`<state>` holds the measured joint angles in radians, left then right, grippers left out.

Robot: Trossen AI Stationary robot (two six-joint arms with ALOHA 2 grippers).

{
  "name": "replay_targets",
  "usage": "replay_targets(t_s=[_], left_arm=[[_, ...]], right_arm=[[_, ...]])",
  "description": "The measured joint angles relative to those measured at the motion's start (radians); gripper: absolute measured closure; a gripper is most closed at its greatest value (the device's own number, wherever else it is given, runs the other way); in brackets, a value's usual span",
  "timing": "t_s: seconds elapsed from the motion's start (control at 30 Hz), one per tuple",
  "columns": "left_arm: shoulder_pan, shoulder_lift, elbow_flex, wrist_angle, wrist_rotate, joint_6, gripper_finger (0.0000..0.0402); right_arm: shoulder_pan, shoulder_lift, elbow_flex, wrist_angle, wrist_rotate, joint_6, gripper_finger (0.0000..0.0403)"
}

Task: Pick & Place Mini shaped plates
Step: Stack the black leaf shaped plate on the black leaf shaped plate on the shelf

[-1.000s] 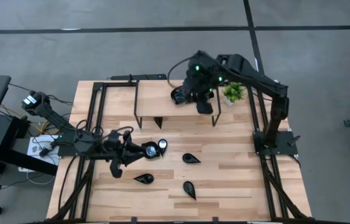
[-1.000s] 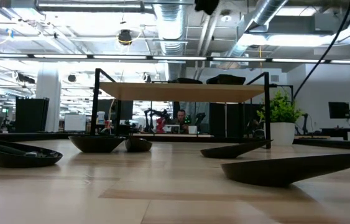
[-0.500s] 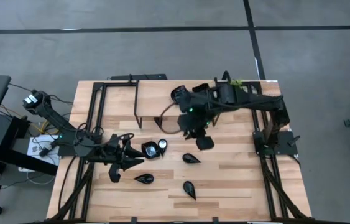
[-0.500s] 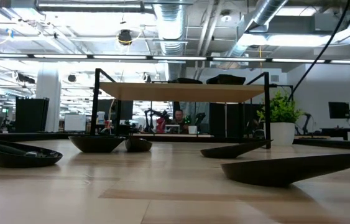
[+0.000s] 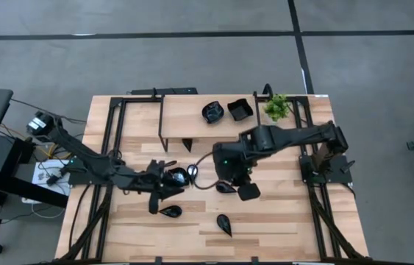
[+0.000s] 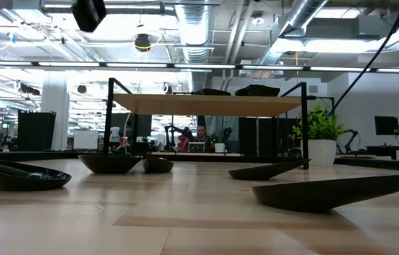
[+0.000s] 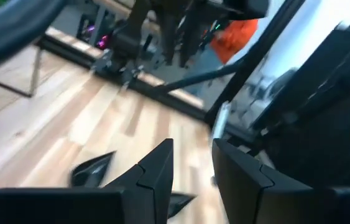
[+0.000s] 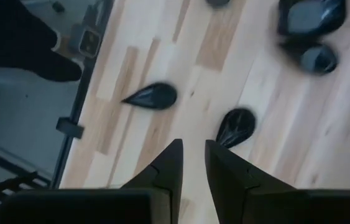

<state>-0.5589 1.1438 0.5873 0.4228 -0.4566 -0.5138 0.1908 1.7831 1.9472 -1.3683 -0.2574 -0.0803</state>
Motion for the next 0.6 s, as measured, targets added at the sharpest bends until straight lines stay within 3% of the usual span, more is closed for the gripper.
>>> replay_targets(t_s=[0.27, 0.6], left_arm=[[0.084, -0.035, 0.0, -0.233, 0.038, 0.007, 0.0289], [0.168, -0.035, 0.0, -0.485, 0.134, 0.025, 0.0289]], right_arm=[[0.036, -0.171, -0.332, 0.171, 0.06, 0.138, 0.0339], [0.073, -0.506, -0.82, 0.586, 0.312, 0.349, 0.0339]])
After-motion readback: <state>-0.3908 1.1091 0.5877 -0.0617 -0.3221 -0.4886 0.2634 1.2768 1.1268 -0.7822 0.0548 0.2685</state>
